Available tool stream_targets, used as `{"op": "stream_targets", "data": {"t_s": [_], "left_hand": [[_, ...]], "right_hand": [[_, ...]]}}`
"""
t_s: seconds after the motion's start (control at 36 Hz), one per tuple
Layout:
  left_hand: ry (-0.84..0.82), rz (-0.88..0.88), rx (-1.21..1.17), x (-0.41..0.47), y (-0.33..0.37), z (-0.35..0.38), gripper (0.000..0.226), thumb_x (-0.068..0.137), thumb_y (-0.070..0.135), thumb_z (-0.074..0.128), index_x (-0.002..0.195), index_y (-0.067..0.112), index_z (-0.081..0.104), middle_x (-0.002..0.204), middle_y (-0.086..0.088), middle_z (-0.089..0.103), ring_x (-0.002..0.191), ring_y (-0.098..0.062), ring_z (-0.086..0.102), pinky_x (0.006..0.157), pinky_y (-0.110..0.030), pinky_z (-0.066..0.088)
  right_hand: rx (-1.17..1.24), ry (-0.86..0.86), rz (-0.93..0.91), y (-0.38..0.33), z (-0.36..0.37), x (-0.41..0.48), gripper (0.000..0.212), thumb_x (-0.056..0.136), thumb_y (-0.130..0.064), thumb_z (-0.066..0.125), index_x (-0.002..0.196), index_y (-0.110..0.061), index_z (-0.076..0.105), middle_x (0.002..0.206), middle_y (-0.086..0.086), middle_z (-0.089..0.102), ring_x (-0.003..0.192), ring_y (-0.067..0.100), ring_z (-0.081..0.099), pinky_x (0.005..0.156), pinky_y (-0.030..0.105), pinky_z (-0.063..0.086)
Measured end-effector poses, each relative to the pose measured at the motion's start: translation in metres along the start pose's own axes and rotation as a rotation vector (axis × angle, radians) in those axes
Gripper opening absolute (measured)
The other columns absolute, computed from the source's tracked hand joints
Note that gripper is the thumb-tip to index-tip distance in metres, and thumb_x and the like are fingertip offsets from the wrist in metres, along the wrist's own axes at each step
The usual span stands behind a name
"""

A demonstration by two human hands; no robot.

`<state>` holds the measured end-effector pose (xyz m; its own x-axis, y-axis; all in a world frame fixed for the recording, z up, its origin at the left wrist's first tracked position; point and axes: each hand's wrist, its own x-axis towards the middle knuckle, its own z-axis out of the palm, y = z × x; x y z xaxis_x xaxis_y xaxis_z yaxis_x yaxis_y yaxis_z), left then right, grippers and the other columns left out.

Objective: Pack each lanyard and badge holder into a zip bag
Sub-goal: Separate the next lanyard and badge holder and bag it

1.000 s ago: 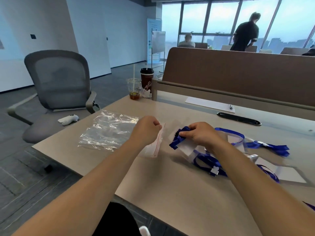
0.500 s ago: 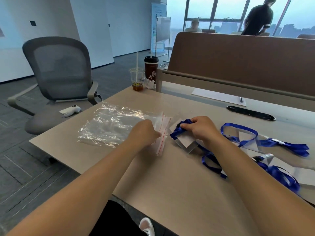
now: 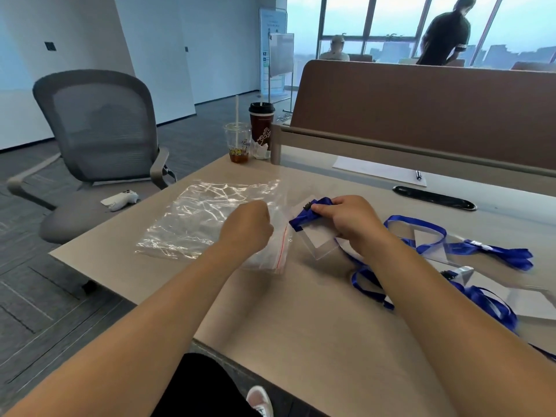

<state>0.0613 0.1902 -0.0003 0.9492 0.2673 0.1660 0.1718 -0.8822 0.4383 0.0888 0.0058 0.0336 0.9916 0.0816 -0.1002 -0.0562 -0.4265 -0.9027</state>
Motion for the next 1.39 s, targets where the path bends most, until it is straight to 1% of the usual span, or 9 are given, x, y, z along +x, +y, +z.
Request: {"op": "stream_targets", "data": {"t_s": [0.14, 0.42, 0.58, 0.69, 0.83, 0.94, 1.11, 1.31, 1.39], "left_hand": [[-0.031, 0.02, -0.044, -0.007, 0.006, -0.004, 0.006, 0.09, 0.014, 0.064, 0.09, 0.02, 0.062, 0.086, 0.002, 0.062, 0.079, -0.017, 0.06, 0.078, -0.036, 0.057], [0.01, 0.139, -0.099, -0.034, 0.027, -0.011, 0.012, 0.087, 0.007, 0.055, 0.082, 0.018, 0.054, 0.082, 0.002, 0.058, 0.075, -0.017, 0.052, 0.061, -0.029, 0.041], [-0.016, 0.228, -0.157, -0.046, 0.048, -0.004, 0.023, 0.089, 0.005, 0.05, 0.075, 0.023, 0.045, 0.085, -0.001, 0.058, 0.077, -0.021, 0.052, 0.065, -0.033, 0.045], [-0.062, 0.254, -0.214, -0.051, 0.062, 0.002, 0.011, 0.09, 0.005, 0.05, 0.086, 0.015, 0.054, 0.092, -0.004, 0.06, 0.078, -0.023, 0.056, 0.067, -0.035, 0.049], [-0.186, 0.256, -0.257, -0.054, 0.074, 0.005, 0.013, 0.087, 0.005, 0.055, 0.097, 0.012, 0.058, 0.094, -0.004, 0.061, 0.078, -0.019, 0.058, 0.058, -0.026, 0.043], [-0.186, 0.253, -0.228, -0.052, 0.077, 0.01, 0.015, 0.086, 0.004, 0.056, 0.098, 0.013, 0.058, 0.094, -0.002, 0.06, 0.081, -0.018, 0.056, 0.057, -0.024, 0.042], [-0.237, 0.275, -0.179, -0.048, 0.083, 0.021, 0.035, 0.088, 0.006, 0.057, 0.121, 0.015, 0.06, 0.112, -0.003, 0.062, 0.095, -0.018, 0.057, 0.076, -0.024, 0.044], [-0.22, 0.307, -0.111, -0.047, 0.083, 0.026, 0.022, 0.084, 0.004, 0.059, 0.099, 0.02, 0.059, 0.095, 0.002, 0.06, 0.086, -0.017, 0.055, 0.069, -0.025, 0.043], [-0.222, 0.357, -0.099, -0.047, 0.084, 0.025, 0.01, 0.086, 0.007, 0.059, 0.087, 0.017, 0.057, 0.084, 0.006, 0.056, 0.079, -0.015, 0.052, 0.065, -0.024, 0.039]], "right_hand": [[-0.029, 0.027, 0.013, -0.003, -0.004, -0.008, 0.018, 0.085, -0.03, 0.077, 0.084, -0.016, 0.067, 0.094, 0.01, 0.072, 0.093, 0.029, 0.069, 0.092, 0.049, 0.056], [-0.112, 0.067, 0.127, 0.021, -0.027, -0.024, 0.039, 0.081, -0.035, 0.08, 0.097, -0.003, 0.066, 0.098, 0.016, 0.07, 0.091, 0.029, 0.067, 0.091, 0.047, 0.056], [-0.163, 0.101, 0.192, 0.037, -0.044, -0.037, 0.041, 0.084, -0.04, 0.077, 0.095, -0.006, 0.057, 0.088, 0.008, 0.06, 0.078, 0.021, 0.059, 0.078, 0.038, 0.056], [-0.077, 0.109, 0.211, 0.045, -0.053, -0.044, 0.034, 0.087, -0.031, 0.077, 0.085, -0.009, 0.051, 0.087, 0.011, 0.061, 0.08, 0.025, 0.062, 0.076, 0.041, 0.056], [-0.02, 0.121, 0.239, 0.054, -0.061, -0.04, 0.043, 0.085, -0.033, 0.078, 0.11, -0.008, 0.054, 0.097, 0.012, 0.066, 0.089, 0.026, 0.066, 0.078, 0.041, 0.059], [0.058, 0.125, 0.257, 0.061, -0.063, -0.035, 0.048, 0.08, -0.032, 0.082, 0.113, -0.012, 0.052, 0.1, 0.013, 0.07, 0.088, 0.029, 0.07, 0.076, 0.044, 0.061], [0.13, 0.125, 0.27, 0.067, -0.062, -0.03, 0.041, 0.083, -0.029, 0.079, 0.11, -0.014, 0.052, 0.1, 0.012, 0.07, 0.087, 0.028, 0.071, 0.076, 0.044, 0.062], [0.199, 0.104, 0.302, 0.07, -0.066, -0.026, 0.041, 0.084, -0.023, 0.079, 0.114, -0.012, 0.053, 0.101, 0.015, 0.071, 0.085, 0.03, 0.072, 0.071, 0.045, 0.063], [0.128, 0.118, 0.286, 0.069, -0.069, -0.025, 0.044, 0.085, -0.025, 0.078, 0.117, -0.011, 0.052, 0.099, 0.013, 0.07, 0.078, 0.024, 0.071, 0.05, 0.031, 0.058]]}}
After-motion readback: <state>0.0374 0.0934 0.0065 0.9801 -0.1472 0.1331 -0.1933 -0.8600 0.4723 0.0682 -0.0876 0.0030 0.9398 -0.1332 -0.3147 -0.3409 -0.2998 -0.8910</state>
